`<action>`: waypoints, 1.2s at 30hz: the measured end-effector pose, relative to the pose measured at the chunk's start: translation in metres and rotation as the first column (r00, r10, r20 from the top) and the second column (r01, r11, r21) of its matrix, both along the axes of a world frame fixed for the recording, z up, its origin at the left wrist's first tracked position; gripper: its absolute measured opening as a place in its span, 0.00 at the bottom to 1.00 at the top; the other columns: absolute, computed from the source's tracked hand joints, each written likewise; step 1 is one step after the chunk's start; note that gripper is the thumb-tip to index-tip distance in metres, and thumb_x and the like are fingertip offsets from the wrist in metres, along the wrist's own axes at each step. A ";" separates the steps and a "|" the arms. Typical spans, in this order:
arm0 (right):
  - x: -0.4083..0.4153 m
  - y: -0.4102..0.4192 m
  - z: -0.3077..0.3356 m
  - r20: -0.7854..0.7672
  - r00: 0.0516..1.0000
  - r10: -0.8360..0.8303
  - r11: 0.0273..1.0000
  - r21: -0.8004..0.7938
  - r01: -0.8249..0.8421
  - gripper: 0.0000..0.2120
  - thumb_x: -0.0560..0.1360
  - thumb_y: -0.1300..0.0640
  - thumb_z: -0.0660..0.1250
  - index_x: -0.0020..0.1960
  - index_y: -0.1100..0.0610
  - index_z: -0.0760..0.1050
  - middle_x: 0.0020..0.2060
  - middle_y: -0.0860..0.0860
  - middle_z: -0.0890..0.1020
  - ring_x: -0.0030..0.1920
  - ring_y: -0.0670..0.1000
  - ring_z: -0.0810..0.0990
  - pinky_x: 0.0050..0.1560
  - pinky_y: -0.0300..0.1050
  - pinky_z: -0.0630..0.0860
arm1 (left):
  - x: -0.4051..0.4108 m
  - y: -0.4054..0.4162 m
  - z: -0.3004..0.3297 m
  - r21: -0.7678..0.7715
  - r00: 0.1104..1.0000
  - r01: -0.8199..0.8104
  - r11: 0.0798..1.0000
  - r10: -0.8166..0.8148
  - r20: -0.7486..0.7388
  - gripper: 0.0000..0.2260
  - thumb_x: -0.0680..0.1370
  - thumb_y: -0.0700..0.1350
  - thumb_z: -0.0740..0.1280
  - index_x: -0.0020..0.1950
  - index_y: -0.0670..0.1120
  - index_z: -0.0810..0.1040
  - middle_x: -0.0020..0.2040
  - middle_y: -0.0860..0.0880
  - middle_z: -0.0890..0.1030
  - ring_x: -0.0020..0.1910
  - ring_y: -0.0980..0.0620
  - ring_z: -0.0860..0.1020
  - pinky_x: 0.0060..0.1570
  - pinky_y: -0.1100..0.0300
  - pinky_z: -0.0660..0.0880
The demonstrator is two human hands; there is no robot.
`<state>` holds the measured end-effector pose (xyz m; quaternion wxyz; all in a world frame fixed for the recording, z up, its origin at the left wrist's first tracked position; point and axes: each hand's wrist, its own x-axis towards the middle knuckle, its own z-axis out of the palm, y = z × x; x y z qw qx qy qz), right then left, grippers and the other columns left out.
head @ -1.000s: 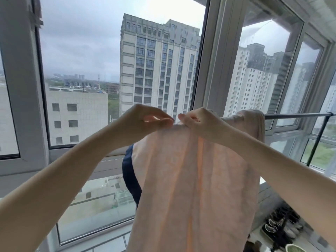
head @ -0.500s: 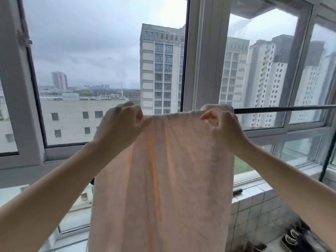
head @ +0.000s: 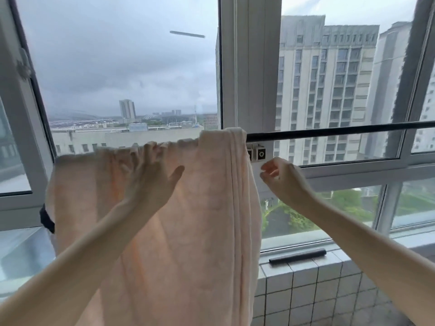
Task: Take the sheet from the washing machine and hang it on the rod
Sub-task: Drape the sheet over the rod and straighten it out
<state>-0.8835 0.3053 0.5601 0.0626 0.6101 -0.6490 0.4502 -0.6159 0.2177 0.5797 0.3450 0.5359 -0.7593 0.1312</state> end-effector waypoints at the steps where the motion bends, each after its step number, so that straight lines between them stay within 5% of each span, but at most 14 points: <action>1: -0.008 -0.005 0.001 -0.003 1.000 0.020 1.000 -0.004 -0.020 0.10 0.76 0.58 0.67 0.56 0.60 0.75 0.45 0.50 0.80 0.47 0.51 0.79 0.53 0.51 0.78 | -0.012 0.001 -0.001 -0.014 1.000 -0.001 1.000 0.001 -0.002 0.28 0.77 0.62 0.60 0.73 0.50 0.63 0.73 0.47 0.61 0.73 0.39 0.57 0.65 0.35 0.61; 5: -0.026 -0.032 0.003 -0.042 0.995 0.091 0.996 -0.012 -0.091 0.09 0.77 0.55 0.66 0.56 0.57 0.75 0.46 0.49 0.80 0.46 0.49 0.79 0.52 0.48 0.78 | -0.050 0.004 -0.004 -0.117 0.999 0.047 0.992 -0.046 0.006 0.25 0.77 0.64 0.57 0.71 0.55 0.61 0.73 0.47 0.63 0.73 0.38 0.58 0.67 0.37 0.61; 9: -0.041 -0.058 -0.003 -0.063 0.980 0.191 0.981 -0.006 -0.192 0.13 0.77 0.51 0.66 0.58 0.55 0.73 0.47 0.47 0.79 0.46 0.44 0.78 0.47 0.35 0.75 | -0.087 0.004 -0.008 -0.117 0.999 0.006 0.993 -0.012 -0.052 0.35 0.76 0.68 0.53 0.74 0.46 0.60 0.75 0.47 0.60 0.76 0.41 0.53 0.72 0.41 0.57; 13: -0.058 -0.076 -0.007 -0.013 0.951 0.308 0.951 0.014 -0.308 0.20 0.76 0.47 0.66 0.62 0.57 0.71 0.49 0.47 0.78 0.49 0.45 0.78 0.52 0.43 0.77 | -0.115 0.008 -0.012 -0.148 0.998 -0.055 0.988 0.048 -0.050 0.45 0.71 0.75 0.48 0.74 0.42 0.57 0.75 0.44 0.60 0.75 0.42 0.56 0.72 0.43 0.58; 19: -0.068 -0.104 -0.001 0.133 0.848 0.514 0.849 0.062 -0.524 0.37 0.72 0.42 0.68 0.73 0.57 0.58 0.66 0.54 0.71 0.63 0.52 0.72 0.62 0.54 0.74 | -0.147 0.013 -0.007 -0.077 0.976 -0.217 0.973 0.217 -0.012 0.56 0.63 0.80 0.50 0.76 0.38 0.53 0.77 0.40 0.55 0.76 0.41 0.53 0.72 0.41 0.57; 22: -0.067 -0.123 0.005 0.175 0.787 0.591 0.798 0.020 -0.603 0.37 0.71 0.40 0.69 0.71 0.56 0.59 0.61 0.50 0.72 0.61 0.51 0.73 0.57 0.51 0.75 | -0.164 0.013 -0.013 -0.003 0.961 -0.251 0.968 0.249 -0.118 0.59 0.61 0.78 0.58 0.77 0.41 0.46 0.78 0.42 0.53 0.76 0.41 0.53 0.70 0.39 0.61; 27: -0.088 -0.144 0.021 0.020 0.739 0.673 0.739 -0.047 -0.672 0.28 0.73 0.40 0.68 0.66 0.57 0.69 0.56 0.51 0.75 0.53 0.49 0.73 0.48 0.42 0.67 | -0.204 0.022 -0.026 0.075 0.884 -0.407 0.910 0.413 -0.219 0.57 0.64 0.71 0.67 0.77 0.45 0.38 0.79 0.44 0.50 0.74 0.41 0.59 0.64 0.40 0.69; 32: -0.087 -0.152 0.026 -0.025 0.582 0.813 0.581 -0.033 -0.813 0.34 0.73 0.43 0.69 0.74 0.53 0.62 0.72 0.50 0.66 0.70 0.52 0.66 0.66 0.42 0.63 | -0.213 0.033 -0.034 0.140 0.828 -0.458 0.878 0.479 -0.291 0.47 0.74 0.57 0.68 0.77 0.51 0.35 0.78 0.46 0.50 0.64 0.42 0.72 0.52 0.55 0.73; 36: -0.078 -0.143 0.036 0.010 0.401 0.916 0.401 0.002 -0.916 0.38 0.74 0.54 0.71 0.77 0.50 0.52 0.71 0.49 0.65 0.68 0.49 0.66 0.66 0.46 0.66 | -0.210 0.047 -0.039 0.233 0.760 -0.413 0.880 0.475 -0.445 0.43 0.76 0.55 0.67 0.78 0.54 0.38 0.73 0.50 0.64 0.66 0.47 0.71 0.57 0.59 0.70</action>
